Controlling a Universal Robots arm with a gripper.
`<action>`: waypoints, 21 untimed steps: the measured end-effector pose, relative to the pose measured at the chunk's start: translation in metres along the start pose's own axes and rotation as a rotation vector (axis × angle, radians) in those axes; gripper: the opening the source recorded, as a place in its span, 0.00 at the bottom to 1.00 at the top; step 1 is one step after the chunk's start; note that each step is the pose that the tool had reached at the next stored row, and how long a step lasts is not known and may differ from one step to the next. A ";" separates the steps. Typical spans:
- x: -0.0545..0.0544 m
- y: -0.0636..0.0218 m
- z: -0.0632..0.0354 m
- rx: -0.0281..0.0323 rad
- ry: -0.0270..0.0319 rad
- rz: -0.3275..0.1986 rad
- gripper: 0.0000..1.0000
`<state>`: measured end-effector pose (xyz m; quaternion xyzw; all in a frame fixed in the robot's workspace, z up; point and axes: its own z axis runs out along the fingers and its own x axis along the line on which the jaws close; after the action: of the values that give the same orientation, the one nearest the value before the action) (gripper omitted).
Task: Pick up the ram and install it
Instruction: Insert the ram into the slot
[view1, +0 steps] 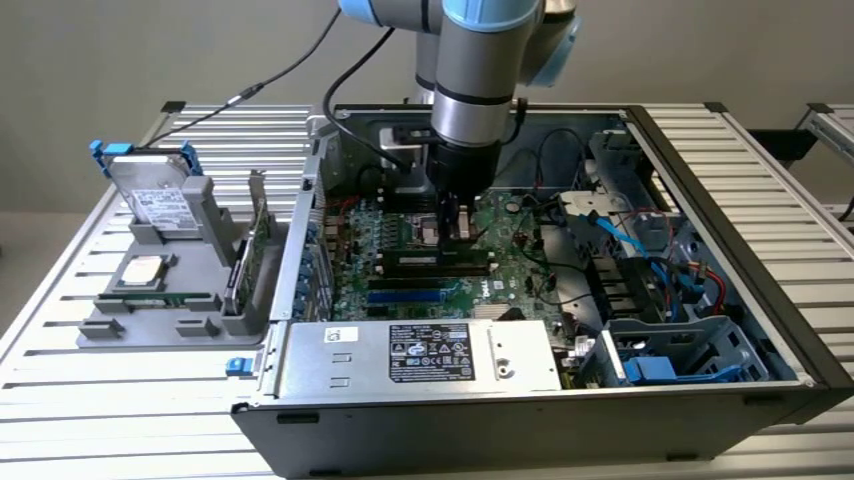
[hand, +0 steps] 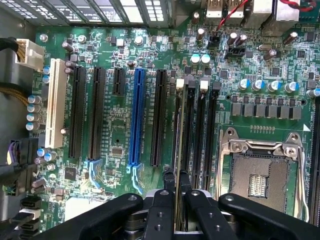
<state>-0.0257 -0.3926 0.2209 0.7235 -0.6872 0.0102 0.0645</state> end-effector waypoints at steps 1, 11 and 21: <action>0.000 0.0000 -0.0006 0.0000 0.0000 0.000 0.14; 0.002 0.0002 -0.0020 0.0001 0.0000 0.000 0.14; 0.002 -0.0023 -0.0006 0.0001 0.0002 -0.001 0.14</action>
<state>-0.0232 -0.3943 0.2215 0.7239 -0.6868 0.0102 0.0645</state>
